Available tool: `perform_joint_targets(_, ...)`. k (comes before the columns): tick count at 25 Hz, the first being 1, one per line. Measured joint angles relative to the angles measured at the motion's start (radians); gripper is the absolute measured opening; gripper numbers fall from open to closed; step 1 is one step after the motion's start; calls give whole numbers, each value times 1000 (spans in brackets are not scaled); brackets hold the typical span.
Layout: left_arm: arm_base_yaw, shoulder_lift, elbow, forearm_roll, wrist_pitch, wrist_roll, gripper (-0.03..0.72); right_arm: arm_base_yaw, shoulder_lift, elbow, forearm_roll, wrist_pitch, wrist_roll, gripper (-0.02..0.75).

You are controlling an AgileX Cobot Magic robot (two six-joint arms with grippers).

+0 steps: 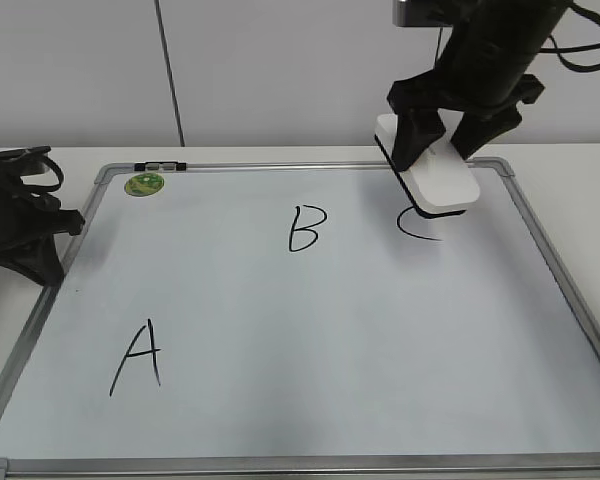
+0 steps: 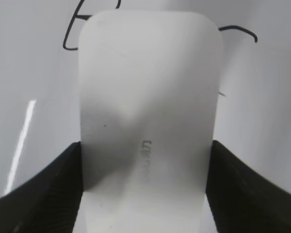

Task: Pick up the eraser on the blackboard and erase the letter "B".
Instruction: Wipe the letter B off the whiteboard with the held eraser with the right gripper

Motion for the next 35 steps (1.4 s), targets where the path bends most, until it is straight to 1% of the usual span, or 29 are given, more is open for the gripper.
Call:
perform_joint_targets(5,0,0,0,0,0,0,9,16,107,-119,11,1,2,543)
perform_joint_targets(11,0,0,0,0,0,0,10,96,230,-276,-21,5,6,543)
perform_joint_targets(16,0,0,0,0,2,0,10,118,336,-390,-21,5,28,543)
perform_joint_targets(23,0,0,-2,0,2,0,11,120,418,-428,-39,5,47,543)
perform_joint_targets(35,0,0,-2,0,2,0,11,120,491,-433,-72,5,57,543)
